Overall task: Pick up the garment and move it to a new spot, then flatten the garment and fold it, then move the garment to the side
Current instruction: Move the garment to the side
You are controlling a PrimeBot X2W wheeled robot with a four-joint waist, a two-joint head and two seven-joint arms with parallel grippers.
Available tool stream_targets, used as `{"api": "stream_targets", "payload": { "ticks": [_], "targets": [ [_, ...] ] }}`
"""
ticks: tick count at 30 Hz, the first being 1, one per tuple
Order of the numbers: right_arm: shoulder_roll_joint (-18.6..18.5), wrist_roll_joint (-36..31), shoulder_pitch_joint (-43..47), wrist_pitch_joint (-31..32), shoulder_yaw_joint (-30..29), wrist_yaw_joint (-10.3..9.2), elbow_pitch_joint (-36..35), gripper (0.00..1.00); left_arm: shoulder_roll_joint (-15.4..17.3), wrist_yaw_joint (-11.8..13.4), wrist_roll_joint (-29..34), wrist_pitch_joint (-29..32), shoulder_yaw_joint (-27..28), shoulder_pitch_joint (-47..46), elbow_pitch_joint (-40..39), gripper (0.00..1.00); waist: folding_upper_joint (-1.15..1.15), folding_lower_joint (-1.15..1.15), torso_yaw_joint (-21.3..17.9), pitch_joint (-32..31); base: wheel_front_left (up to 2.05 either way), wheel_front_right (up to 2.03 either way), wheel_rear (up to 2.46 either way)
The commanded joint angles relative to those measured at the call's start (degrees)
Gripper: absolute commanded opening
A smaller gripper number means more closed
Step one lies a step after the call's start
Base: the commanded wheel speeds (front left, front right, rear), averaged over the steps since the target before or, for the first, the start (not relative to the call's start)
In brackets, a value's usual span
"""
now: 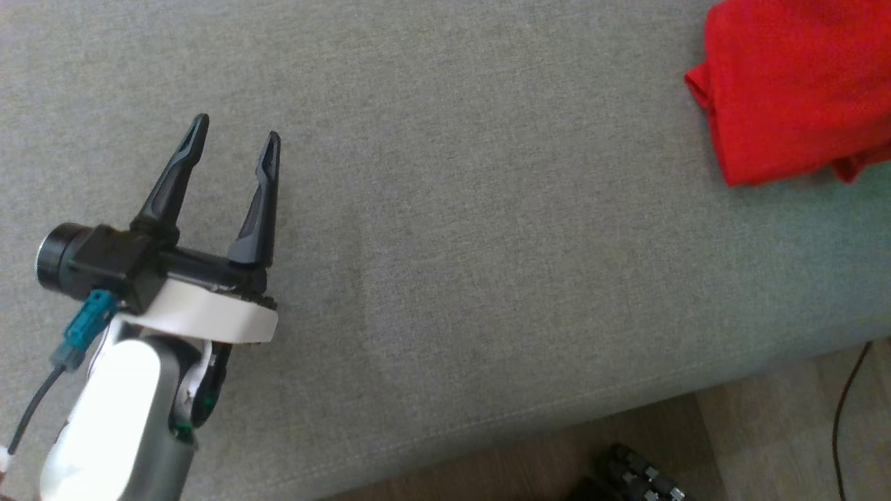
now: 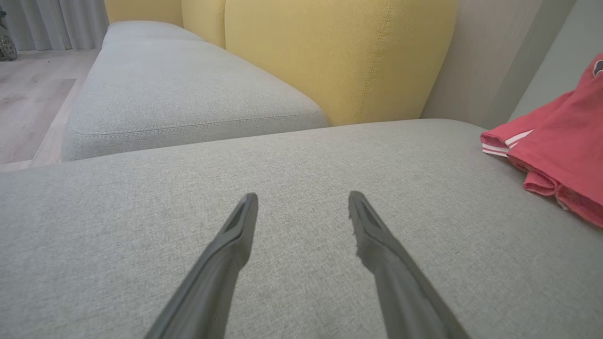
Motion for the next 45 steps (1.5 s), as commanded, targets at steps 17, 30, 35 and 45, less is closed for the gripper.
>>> {"api": "stream_targets", "payload": {
  "ticks": [17,30,35,45],
  "targets": [
    [8.7,-4.3,6.1,-7.7,2.0,-0.04,-6.6,1.0,1.3,0.6,-1.4,-0.9,2.2,-0.6,0.2,1.0,0.0,-0.01,-0.1,-3.7,0.0,0.0,0.0],
    [15.9,-3.2,17.8,-14.2,16.5,-0.04,-7.5,1.0,-1.0,2.3,-4.4,-2.8,3.3,4.2,3.2,1.0,0.0,-0.01,6.7,-11.8,0.0,0.0,0.0],
    [16.0,-2.3,19.1,-15.9,19.6,-0.04,-6.8,1.0,-1.2,2.5,-5.1,-3.3,3.6,6.1,4.3,1.0,0.0,-0.01,9.7,-14.8,0.0,0.0,0.0],
    [16.0,-3.1,26.2,-14.7,20.6,-0.04,-8.5,1.0,-1.4,2.8,-5.6,-3.5,2.6,11.5,5.9,1.0,0.0,-0.01,11.9,-22.9,0.0,0.0,0.0]
  ]
}}
